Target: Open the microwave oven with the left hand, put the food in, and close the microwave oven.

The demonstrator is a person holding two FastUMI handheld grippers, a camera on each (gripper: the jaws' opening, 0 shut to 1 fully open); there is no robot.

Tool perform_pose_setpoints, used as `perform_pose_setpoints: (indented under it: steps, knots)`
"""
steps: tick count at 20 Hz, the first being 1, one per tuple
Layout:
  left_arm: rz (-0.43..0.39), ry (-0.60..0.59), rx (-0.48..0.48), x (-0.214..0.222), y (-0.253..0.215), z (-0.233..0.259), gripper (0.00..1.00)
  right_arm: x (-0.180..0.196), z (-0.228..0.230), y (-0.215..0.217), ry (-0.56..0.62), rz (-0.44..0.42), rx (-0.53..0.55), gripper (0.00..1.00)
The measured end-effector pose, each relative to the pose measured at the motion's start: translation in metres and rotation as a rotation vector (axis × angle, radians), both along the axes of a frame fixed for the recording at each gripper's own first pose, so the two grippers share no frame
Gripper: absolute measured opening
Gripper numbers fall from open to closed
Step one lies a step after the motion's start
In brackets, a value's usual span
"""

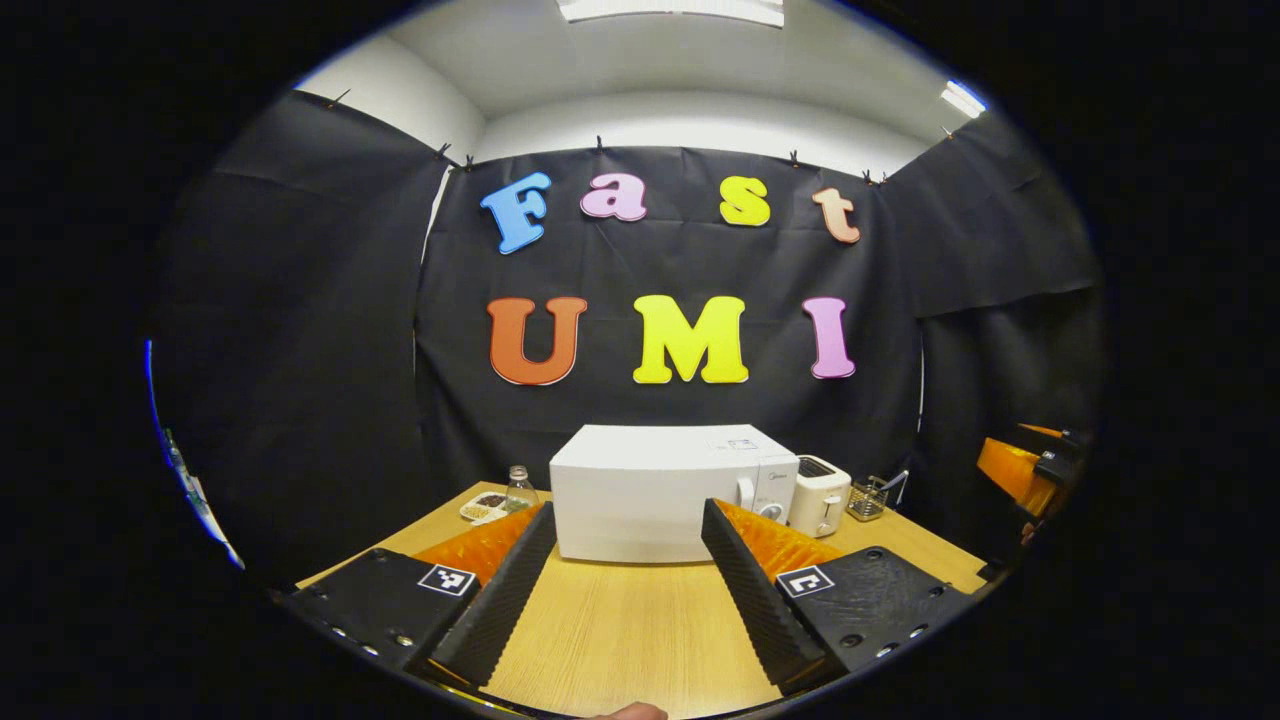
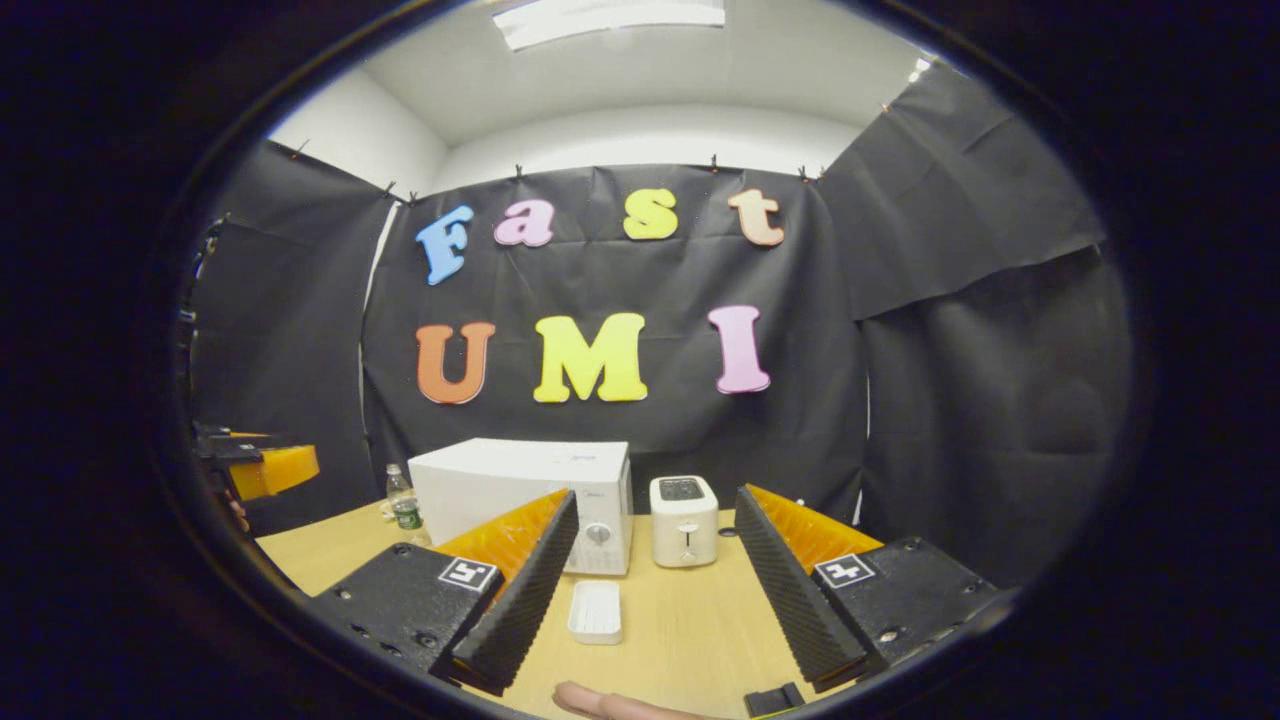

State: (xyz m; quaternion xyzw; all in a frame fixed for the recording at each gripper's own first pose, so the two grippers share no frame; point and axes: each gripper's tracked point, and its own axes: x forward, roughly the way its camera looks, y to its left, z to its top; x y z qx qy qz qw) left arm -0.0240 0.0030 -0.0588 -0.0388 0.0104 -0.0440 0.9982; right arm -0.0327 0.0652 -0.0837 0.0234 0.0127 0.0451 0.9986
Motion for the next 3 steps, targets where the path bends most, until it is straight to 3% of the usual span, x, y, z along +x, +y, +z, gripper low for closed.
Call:
perform_pose_setpoints:
  steps: [1, 2, 3]
  knots:
    - [-0.023, -0.014, -0.013, -0.014, -0.005, 0.004, 0.94, -0.007, 0.003, 0.003, -0.008, 0.002, -0.007, 0.89]
    - [-0.036, -0.029, -0.016, -0.026, -0.007, 0.005, 0.93, -0.012, 0.006, 0.002, -0.018, -0.005, -0.017, 1.00]
    - [-0.042, -0.041, -0.010, -0.036, -0.005, 0.005, 0.93, -0.017, 0.008, 0.002, -0.029, -0.010, -0.026, 1.00]
